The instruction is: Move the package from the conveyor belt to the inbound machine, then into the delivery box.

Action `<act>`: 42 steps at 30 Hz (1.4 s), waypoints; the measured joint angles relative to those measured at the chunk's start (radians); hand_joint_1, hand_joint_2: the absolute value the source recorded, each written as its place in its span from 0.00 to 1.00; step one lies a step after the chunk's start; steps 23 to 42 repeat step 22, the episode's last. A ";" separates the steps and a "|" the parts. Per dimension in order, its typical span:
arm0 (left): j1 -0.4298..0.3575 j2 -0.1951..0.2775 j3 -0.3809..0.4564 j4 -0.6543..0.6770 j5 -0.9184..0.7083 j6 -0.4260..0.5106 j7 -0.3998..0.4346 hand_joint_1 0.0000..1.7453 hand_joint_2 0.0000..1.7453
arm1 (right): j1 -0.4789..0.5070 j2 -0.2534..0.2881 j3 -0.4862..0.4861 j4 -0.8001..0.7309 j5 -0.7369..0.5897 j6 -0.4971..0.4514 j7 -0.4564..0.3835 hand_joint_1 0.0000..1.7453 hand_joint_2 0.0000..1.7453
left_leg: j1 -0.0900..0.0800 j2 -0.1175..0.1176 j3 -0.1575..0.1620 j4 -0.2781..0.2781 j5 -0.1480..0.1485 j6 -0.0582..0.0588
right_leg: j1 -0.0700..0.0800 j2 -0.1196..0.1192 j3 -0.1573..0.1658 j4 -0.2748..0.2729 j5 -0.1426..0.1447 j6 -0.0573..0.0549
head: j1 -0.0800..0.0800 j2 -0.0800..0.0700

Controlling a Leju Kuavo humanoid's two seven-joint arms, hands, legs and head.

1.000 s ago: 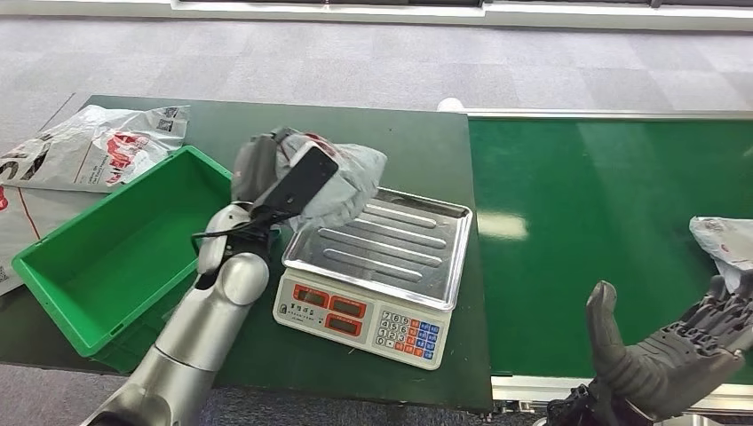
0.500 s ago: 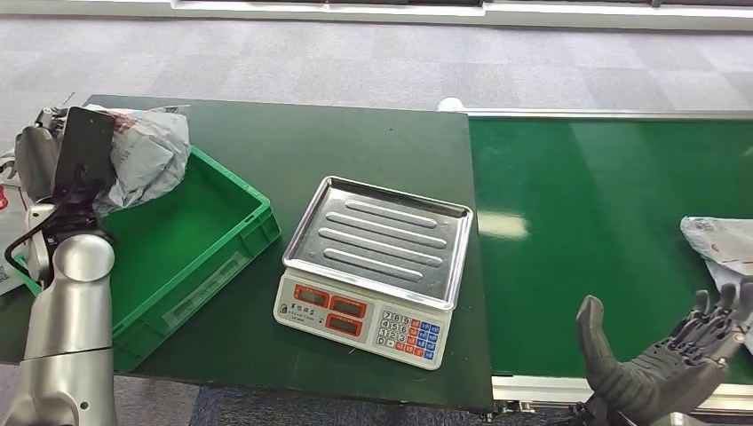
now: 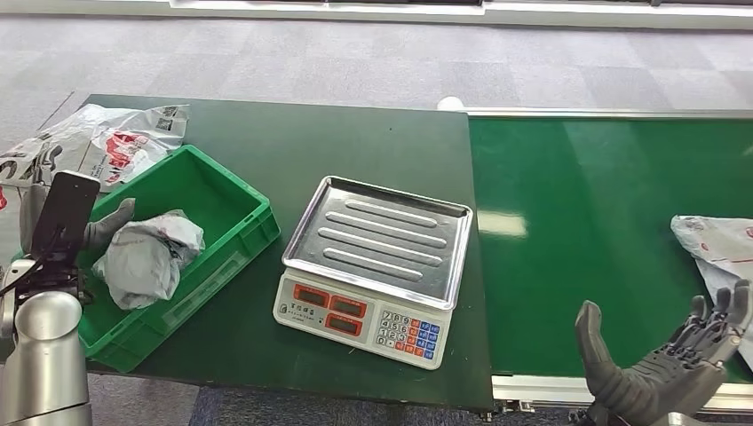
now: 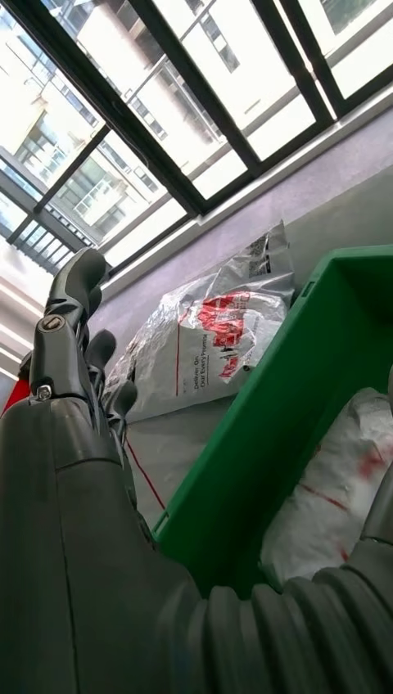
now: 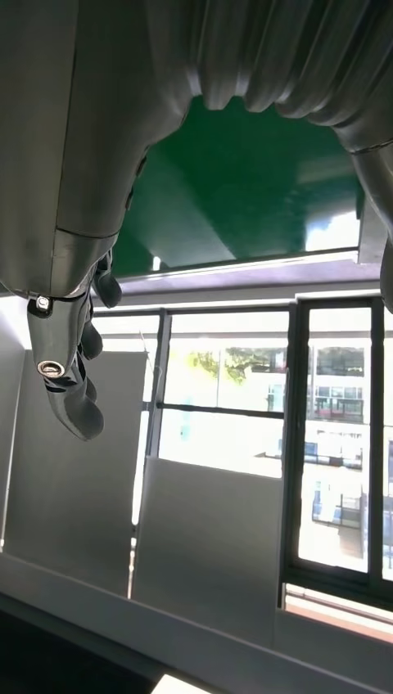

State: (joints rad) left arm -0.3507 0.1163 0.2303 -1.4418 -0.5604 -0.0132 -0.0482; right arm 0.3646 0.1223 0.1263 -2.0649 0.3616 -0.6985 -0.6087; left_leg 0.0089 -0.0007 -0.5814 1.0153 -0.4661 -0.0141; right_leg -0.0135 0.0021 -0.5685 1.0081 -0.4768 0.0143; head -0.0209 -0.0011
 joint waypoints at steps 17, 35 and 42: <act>0.774 -0.235 0.129 -0.598 0.499 -0.193 -0.578 0.00 1.00 | 0.111 -0.078 -0.007 0.020 -0.241 0.208 0.040 0.00 1.00 | -0.003 0.007 0.006 0.000 -0.014 0.005 | -0.002 0.004 0.005 -0.001 -0.012 0.002 | 0.000 0.000; 0.883 -0.338 0.134 -0.687 0.489 -0.191 -0.607 0.00 1.00 | 0.120 -0.113 -0.010 0.039 -0.257 0.291 0.088 0.00 1.00 | -0.003 0.004 0.005 0.000 -0.017 0.004 | -0.002 0.001 0.010 -0.002 -0.014 0.001 | 0.000 0.000; 0.883 -0.338 0.134 -0.687 0.489 -0.191 -0.607 0.00 1.00 | 0.120 -0.113 -0.010 0.039 -0.257 0.291 0.088 0.00 1.00 | -0.003 0.004 0.005 0.000 -0.017 0.004 | -0.002 0.001 0.010 -0.002 -0.014 0.001 | 0.000 0.000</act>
